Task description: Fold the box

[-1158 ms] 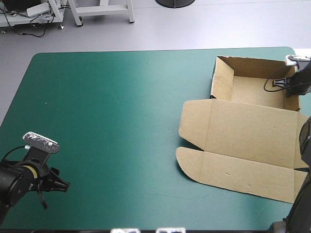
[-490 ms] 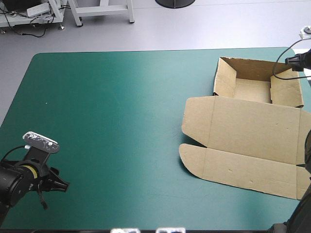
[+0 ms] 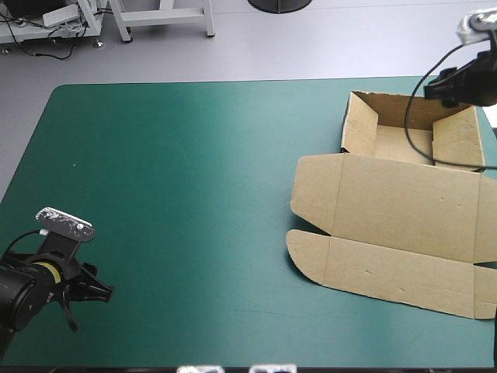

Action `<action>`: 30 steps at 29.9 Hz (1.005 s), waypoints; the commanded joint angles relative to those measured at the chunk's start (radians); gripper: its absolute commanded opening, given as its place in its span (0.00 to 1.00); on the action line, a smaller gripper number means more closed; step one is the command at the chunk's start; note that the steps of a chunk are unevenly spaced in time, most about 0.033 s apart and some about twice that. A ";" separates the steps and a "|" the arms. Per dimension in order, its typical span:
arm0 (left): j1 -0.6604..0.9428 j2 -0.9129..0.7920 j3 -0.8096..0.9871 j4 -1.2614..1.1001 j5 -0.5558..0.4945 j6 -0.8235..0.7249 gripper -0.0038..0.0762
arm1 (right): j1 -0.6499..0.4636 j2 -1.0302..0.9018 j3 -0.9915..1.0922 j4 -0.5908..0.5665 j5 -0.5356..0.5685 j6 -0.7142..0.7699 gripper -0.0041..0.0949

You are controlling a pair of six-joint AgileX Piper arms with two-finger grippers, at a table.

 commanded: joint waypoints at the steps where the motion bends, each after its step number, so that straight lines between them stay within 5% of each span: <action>1: 0.002 -0.002 -0.027 0.002 -0.043 -0.011 0.50 | 0.075 -0.167 0.144 -0.060 0.006 0.000 0.62; 17: 0.002 -0.002 -0.027 -0.099 -0.058 -0.013 0.50 | 0.141 -0.566 0.914 0.024 0.004 0.016 0.62; 30: 0.002 -0.002 -0.027 -0.175 -0.118 0.031 0.50 | 0.141 -0.796 1.068 0.004 -0.086 -0.019 0.62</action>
